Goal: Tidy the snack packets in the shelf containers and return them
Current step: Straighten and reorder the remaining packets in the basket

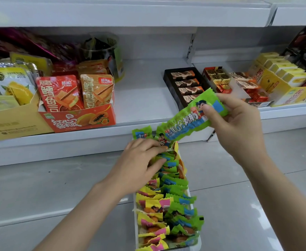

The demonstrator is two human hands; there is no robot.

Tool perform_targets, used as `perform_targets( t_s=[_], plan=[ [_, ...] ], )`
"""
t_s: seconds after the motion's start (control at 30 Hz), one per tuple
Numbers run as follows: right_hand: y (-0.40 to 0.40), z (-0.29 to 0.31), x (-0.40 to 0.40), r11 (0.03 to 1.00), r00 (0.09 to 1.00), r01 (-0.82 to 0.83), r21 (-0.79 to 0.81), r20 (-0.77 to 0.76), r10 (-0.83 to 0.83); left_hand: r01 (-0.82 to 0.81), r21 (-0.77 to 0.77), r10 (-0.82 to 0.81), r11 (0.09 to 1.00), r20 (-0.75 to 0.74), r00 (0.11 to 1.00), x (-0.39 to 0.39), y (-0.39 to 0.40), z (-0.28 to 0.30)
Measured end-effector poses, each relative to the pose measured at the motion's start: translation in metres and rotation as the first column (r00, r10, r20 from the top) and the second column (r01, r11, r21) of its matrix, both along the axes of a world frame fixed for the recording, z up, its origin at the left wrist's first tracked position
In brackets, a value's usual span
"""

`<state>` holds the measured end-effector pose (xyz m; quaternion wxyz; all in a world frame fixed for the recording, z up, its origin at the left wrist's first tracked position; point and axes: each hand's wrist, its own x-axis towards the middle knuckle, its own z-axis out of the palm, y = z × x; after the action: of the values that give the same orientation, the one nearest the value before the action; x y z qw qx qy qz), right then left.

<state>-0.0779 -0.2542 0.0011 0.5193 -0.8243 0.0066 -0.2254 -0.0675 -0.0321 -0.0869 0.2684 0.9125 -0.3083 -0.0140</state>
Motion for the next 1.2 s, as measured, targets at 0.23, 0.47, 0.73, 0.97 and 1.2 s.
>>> perform_targets(
  t_s=[0.23,0.47,0.73,0.97,1.2],
  plan=[
    [0.021,-0.011,0.024,0.892,0.986,-0.123,-0.435,-0.158,0.059,0.022,0.04,-0.022,0.999,0.015,1.0,-0.002,0.0,-0.003],
    [0.046,-0.051,0.033,0.622,0.903,-0.335,-0.707,-0.429,-0.001,0.021,-0.04,-0.021,0.999,-0.015,1.0,-0.002,0.003,-0.006],
    [0.038,-0.048,0.038,0.717,0.86,-0.362,-0.595,-0.511,0.009,-0.019,-0.143,0.009,0.99,-0.07,0.997,0.001,0.005,-0.007],
    [0.013,-0.05,0.042,0.836,0.93,-0.183,-0.518,-0.368,-0.024,-0.014,-0.121,0.007,0.993,-0.057,0.998,0.007,0.0,-0.004],
    [0.037,-0.061,0.043,0.773,0.925,-0.151,-0.616,-0.364,-0.109,0.014,-0.143,-0.017,0.99,-0.026,1.0,0.004,0.005,-0.007]
  ],
)
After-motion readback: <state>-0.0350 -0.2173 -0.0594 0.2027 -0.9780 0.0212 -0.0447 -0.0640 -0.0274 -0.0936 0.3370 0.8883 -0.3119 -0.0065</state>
